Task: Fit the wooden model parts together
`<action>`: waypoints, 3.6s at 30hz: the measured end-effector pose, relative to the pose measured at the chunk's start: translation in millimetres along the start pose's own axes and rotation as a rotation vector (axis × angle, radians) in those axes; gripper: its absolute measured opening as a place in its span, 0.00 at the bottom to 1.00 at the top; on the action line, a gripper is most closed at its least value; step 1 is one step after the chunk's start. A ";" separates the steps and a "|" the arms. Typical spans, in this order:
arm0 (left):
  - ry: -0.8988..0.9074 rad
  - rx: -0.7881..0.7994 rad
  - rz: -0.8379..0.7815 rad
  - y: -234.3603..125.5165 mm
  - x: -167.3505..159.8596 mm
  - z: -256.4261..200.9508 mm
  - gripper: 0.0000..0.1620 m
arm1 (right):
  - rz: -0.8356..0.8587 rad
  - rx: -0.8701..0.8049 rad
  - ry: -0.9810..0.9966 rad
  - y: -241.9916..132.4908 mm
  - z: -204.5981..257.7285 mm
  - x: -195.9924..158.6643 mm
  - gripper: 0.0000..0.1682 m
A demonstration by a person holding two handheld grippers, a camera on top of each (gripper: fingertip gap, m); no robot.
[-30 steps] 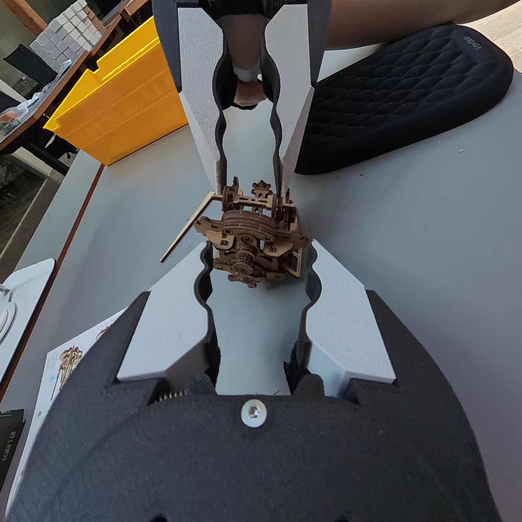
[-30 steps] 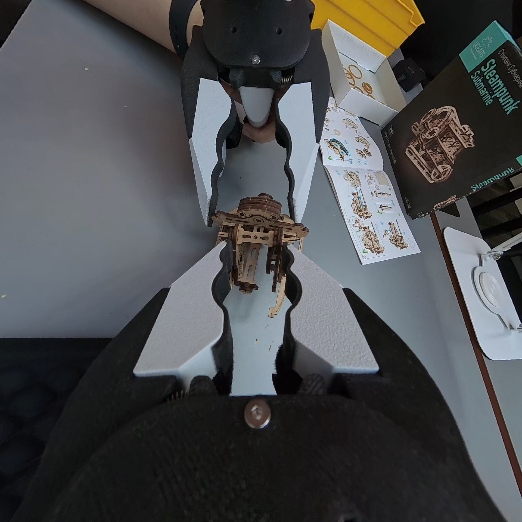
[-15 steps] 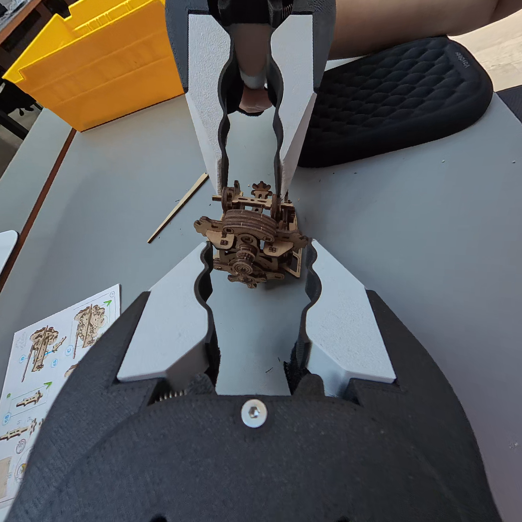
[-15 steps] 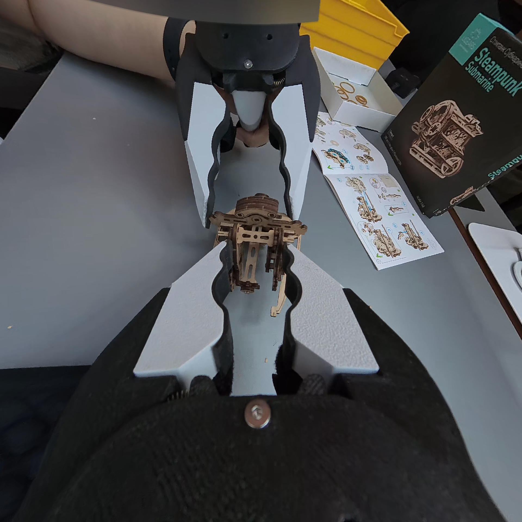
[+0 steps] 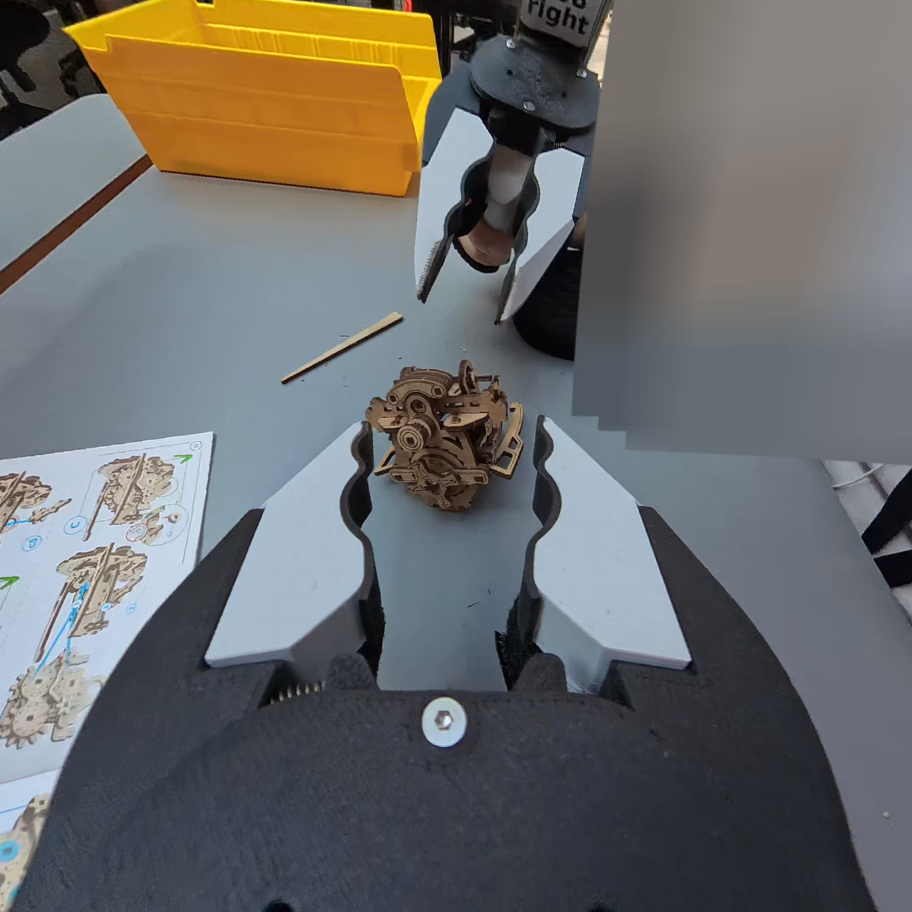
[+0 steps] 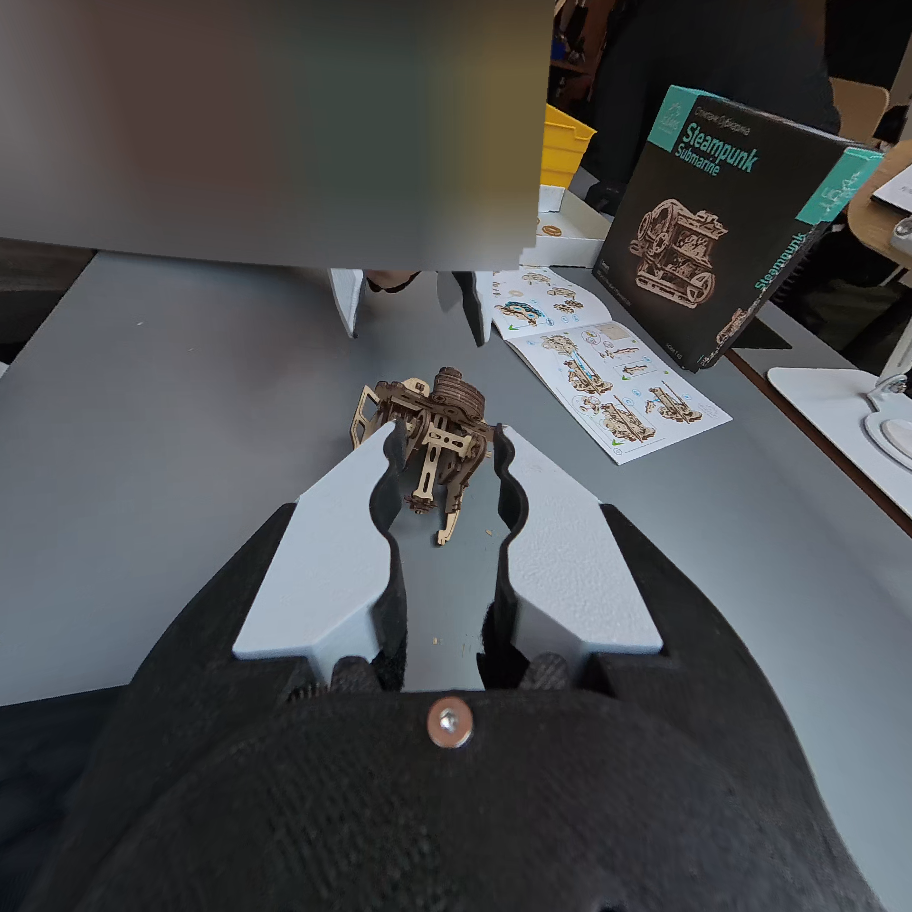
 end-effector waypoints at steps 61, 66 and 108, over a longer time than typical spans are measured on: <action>-0.323 0.172 0.237 -48.1 -78.0 89.9 0.03 | 0.266 0.058 -0.120 78.5 -79.3 -25.3 0.23; -0.327 0.162 0.234 -48.2 -78.2 90.0 0.03 | 0.316 0.054 -0.368 92.1 -83.1 -39.8 0.23; -0.434 0.807 -0.347 -113.6 -16.2 115.3 0.00 | 0.149 -0.112 0.002 110.8 -105.0 -8.5 0.12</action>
Point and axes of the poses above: each gripper's, where its closed fingertips meet, y out along the fingers, x out of its top, z = x × y across the jaws, the point moved 3 cm from there along -y, back along the fingers, and after that the axes turned 5 degrees about -x, right-handed, at the moved point
